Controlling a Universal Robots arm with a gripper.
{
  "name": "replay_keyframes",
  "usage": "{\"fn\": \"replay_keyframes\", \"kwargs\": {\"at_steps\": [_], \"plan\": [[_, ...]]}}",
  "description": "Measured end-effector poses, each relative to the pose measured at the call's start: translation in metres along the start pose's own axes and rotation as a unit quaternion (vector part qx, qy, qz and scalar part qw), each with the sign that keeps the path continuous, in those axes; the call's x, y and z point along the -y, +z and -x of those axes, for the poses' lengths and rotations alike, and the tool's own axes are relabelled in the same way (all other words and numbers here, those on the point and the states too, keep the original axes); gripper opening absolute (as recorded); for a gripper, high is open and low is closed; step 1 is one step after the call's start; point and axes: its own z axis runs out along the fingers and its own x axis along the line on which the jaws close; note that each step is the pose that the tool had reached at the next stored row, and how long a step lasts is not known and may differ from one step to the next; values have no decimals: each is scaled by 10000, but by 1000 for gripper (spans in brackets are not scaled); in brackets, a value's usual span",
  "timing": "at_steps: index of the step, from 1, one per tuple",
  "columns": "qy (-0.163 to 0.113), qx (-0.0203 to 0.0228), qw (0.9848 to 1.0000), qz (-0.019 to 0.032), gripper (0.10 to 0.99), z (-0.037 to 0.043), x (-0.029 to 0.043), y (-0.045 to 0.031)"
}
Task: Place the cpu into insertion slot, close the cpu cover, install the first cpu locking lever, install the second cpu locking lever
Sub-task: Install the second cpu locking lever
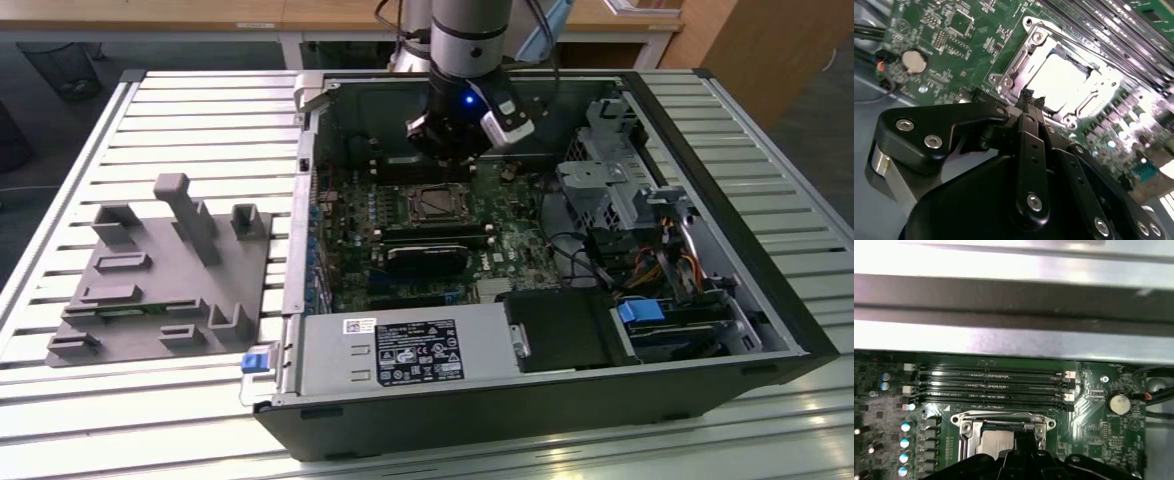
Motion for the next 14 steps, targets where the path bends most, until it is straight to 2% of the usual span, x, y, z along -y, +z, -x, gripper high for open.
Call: {"fn": "replay_keyframes", "kwargs": {"at_steps": [4,6,14], "plan": [[0,-1,10000,-1,106,4,-7,-155],[-1,0,10000,1,106,4,13,-171],[0,-7,10000,4,106,-4,266,-187]]}}
